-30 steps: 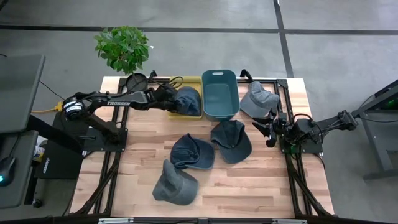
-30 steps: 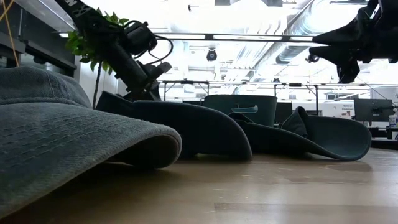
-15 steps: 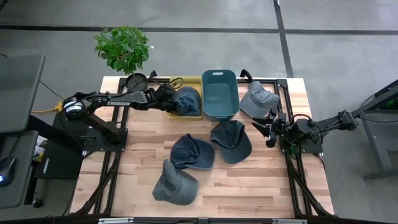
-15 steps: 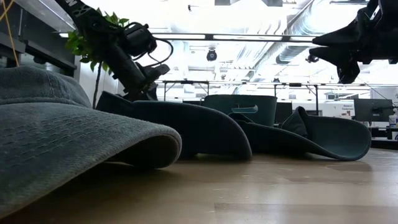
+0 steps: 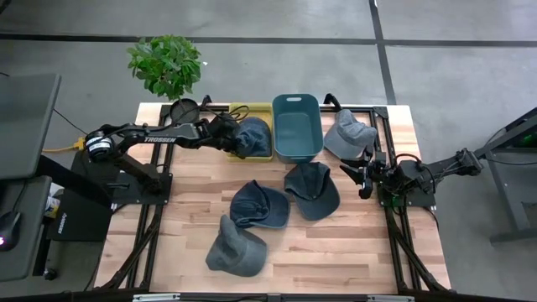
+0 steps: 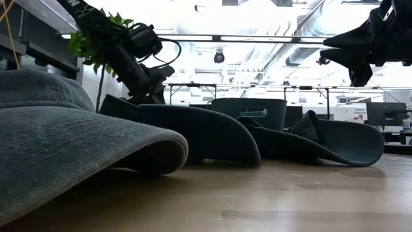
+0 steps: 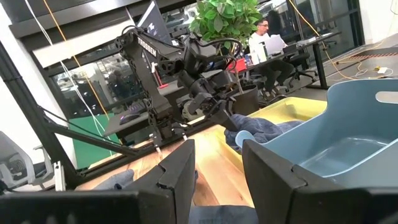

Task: Pick & Place hat
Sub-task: Put the left dark blue cap into the yellow bin, then put the right dark blue cap into the yellow bin

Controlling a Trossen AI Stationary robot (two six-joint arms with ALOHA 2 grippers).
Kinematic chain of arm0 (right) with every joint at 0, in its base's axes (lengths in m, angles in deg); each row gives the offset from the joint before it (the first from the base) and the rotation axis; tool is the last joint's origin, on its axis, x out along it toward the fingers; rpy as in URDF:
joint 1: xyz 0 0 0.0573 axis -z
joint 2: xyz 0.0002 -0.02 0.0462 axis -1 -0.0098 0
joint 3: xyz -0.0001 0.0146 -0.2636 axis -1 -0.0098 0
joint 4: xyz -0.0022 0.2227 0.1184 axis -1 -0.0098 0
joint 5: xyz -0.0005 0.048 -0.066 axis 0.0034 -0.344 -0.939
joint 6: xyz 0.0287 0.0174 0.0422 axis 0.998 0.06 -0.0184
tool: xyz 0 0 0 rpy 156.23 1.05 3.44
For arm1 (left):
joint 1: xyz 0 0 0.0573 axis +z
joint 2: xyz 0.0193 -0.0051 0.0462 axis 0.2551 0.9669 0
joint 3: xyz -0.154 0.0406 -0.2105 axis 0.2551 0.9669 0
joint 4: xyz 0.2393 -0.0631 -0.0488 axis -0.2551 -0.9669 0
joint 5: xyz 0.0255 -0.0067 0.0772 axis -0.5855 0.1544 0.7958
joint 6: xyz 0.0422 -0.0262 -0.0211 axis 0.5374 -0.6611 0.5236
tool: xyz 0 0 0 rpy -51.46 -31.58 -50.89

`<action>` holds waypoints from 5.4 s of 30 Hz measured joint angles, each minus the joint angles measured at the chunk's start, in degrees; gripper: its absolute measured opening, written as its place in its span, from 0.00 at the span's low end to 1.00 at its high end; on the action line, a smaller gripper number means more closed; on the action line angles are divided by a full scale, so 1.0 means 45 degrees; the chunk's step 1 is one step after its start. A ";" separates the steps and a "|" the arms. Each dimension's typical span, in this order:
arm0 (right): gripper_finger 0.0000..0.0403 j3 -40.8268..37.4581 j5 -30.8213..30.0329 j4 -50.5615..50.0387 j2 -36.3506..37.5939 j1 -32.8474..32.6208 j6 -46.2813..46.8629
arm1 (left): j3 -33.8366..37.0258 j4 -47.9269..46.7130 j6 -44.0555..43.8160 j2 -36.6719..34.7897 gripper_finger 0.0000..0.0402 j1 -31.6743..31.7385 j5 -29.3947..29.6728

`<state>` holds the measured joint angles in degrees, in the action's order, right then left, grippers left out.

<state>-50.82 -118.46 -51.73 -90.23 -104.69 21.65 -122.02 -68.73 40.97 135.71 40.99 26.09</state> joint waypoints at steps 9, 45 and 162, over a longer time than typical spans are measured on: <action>0.32 -0.0005 0.0000 0.0000 0.0000 -0.0002 0.0000 | 0.0000 0.0604 0.0038 0.0000 0.53 0.0000 -0.0609; 0.32 0.0000 0.0587 0.0010 0.0000 -0.0003 0.2124 | -0.1797 -0.1931 0.1027 -0.0228 0.59 0.0005 -0.0572; 0.64 0.8067 0.5819 -1.0253 -1.2377 0.4528 0.9752 | -0.2798 -0.8093 0.2866 -0.2309 0.88 -0.3682 0.0699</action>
<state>-14.52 -92.28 -97.87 -145.93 -84.31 65.53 -134.61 -105.15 53.87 125.32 24.43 29.24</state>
